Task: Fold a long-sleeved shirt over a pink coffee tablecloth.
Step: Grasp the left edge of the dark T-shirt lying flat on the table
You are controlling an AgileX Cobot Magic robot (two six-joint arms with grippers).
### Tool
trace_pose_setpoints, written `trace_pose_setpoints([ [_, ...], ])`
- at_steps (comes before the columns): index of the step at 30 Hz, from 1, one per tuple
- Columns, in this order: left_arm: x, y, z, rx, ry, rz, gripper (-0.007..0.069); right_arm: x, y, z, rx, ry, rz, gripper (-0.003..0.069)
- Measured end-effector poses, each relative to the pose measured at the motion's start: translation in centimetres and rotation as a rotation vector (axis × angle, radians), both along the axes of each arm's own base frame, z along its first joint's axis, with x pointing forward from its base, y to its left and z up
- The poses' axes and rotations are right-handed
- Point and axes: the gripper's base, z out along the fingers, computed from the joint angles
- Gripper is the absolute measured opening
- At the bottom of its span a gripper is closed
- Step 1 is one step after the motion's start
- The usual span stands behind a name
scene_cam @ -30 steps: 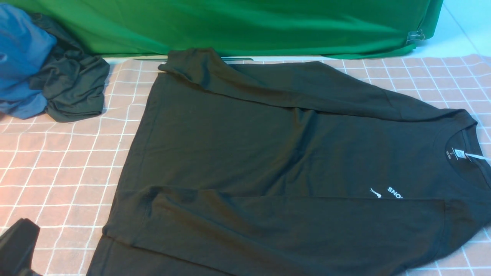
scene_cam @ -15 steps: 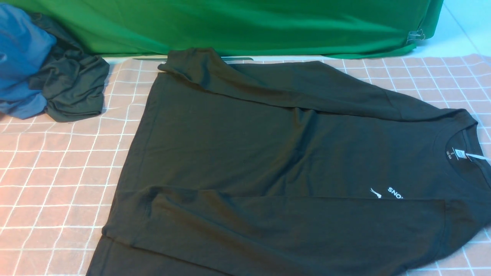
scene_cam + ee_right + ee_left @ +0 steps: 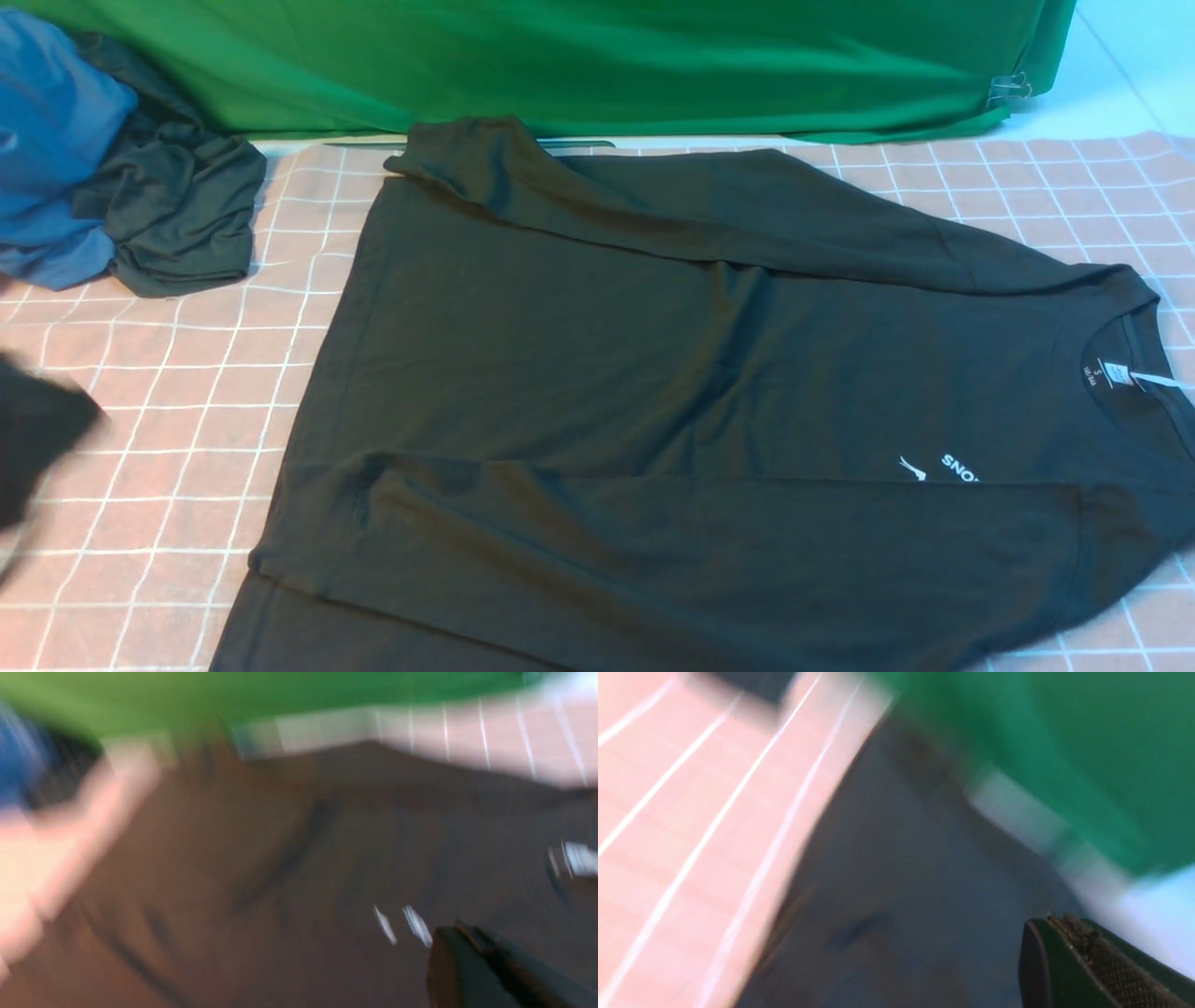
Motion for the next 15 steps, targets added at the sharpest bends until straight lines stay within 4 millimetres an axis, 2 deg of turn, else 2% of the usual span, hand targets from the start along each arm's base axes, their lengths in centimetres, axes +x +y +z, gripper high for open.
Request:
trace_pose_setpoints([
  [2, 1.9, -0.1, -1.2, 0.051, 0.231, -0.084, 0.0015, 1.7, 0.5, -0.2, -0.097, 0.136, 0.062, 0.0045],
  [5, 5.1, -0.1, -4.9, 0.108, 0.55, -0.224, 0.0015, 4.3, 1.4, -1.9, -0.183, 0.303, 0.129, 0.0048],
  [6, 5.7, -0.1, -5.9, 0.11, 0.606, -0.245, 0.0015, 4.7, 1.5, -2.2, -0.191, 0.323, 0.135, 0.005],
  [9, 6.8, -0.2, -7.8, 0.131, 0.698, -0.289, 0.0013, 5.3, 1.8, -2.9, -0.189, 0.322, 0.148, 0.0051],
  [15, 7.3, -1.2, -8.7, 0.248, 0.711, -0.328, 0.0013, 5.6, 2.1, -3.5, -0.154, 0.294, 0.145, 0.0054],
])
